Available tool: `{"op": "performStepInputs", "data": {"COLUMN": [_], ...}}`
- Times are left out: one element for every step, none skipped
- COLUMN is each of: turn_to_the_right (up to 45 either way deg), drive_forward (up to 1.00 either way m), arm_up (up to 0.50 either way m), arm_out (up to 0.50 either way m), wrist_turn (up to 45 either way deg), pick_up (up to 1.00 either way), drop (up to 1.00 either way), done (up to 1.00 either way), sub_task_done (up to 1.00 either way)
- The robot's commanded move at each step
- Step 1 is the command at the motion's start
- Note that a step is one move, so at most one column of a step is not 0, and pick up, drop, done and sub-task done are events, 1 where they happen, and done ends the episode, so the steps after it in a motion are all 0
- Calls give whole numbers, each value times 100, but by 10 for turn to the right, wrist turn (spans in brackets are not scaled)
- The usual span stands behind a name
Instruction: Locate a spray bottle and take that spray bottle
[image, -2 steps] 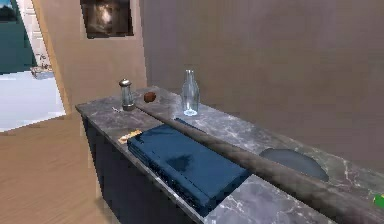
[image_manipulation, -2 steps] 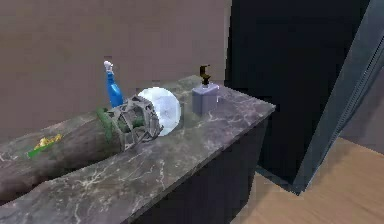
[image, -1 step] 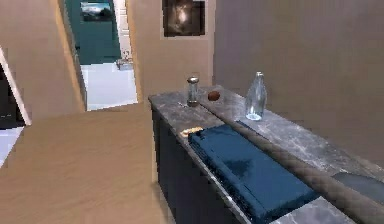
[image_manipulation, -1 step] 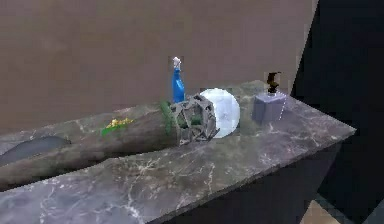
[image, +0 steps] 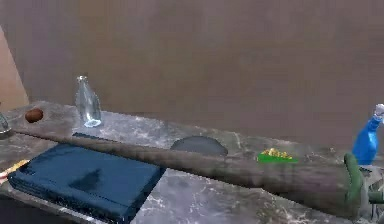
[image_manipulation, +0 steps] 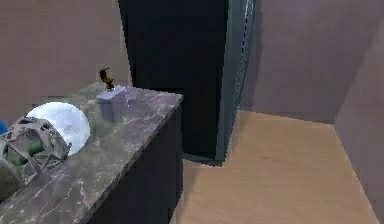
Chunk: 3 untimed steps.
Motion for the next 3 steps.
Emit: {"op": "performStepInputs", "data": {"turn_to_the_right": [450, 450, 120], "drive_forward": [0, 0, 0], "arm_up": [0, 0, 0], "arm_out": [0, 0, 0], "wrist_turn": [0, 0, 0], "pick_up": [0, 0, 0], "drop": [0, 0, 0], "done": [0, 0, 0], "sub_task_done": [0, 0, 0]}}
